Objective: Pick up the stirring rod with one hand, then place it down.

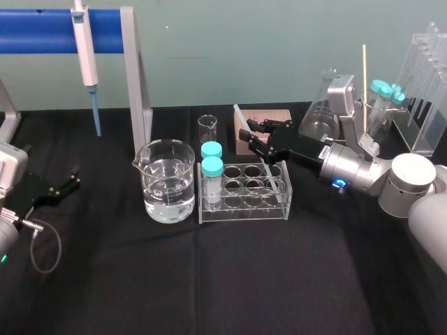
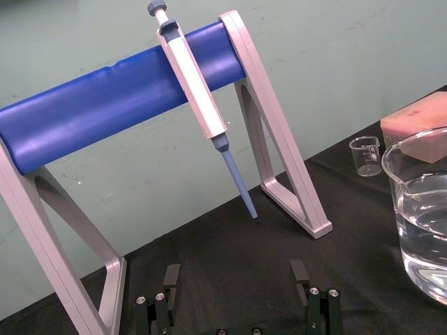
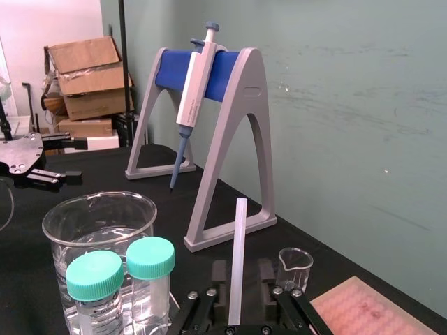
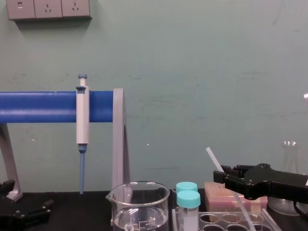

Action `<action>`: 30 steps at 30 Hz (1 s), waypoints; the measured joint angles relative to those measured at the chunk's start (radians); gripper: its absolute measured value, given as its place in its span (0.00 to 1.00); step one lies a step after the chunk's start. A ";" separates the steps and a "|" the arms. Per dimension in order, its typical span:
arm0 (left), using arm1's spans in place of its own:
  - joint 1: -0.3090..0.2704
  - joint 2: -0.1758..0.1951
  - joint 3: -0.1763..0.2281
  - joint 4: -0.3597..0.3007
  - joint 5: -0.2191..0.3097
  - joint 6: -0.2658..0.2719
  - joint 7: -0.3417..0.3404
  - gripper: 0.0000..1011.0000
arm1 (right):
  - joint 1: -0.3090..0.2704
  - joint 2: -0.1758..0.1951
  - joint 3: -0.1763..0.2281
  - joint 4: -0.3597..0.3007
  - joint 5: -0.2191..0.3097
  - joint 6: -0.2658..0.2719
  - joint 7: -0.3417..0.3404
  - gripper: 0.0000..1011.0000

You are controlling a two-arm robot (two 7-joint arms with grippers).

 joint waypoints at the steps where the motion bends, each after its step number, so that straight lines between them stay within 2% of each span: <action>1: 0.000 0.000 0.000 0.000 0.000 0.000 0.000 0.99 | 0.000 0.000 0.000 0.000 0.000 0.000 0.000 0.27; 5: 0.000 0.000 0.000 0.000 0.000 0.000 0.000 0.99 | 0.000 0.000 0.000 0.000 0.000 0.000 0.000 0.15; 9: 0.000 0.000 0.000 0.000 0.000 0.000 0.000 0.99 | 0.000 0.000 0.000 0.000 0.000 0.000 0.000 0.07; 30: 0.000 0.000 0.000 0.000 0.000 0.000 0.000 0.99 | -0.001 0.000 0.000 -0.001 -0.001 0.001 -0.001 0.07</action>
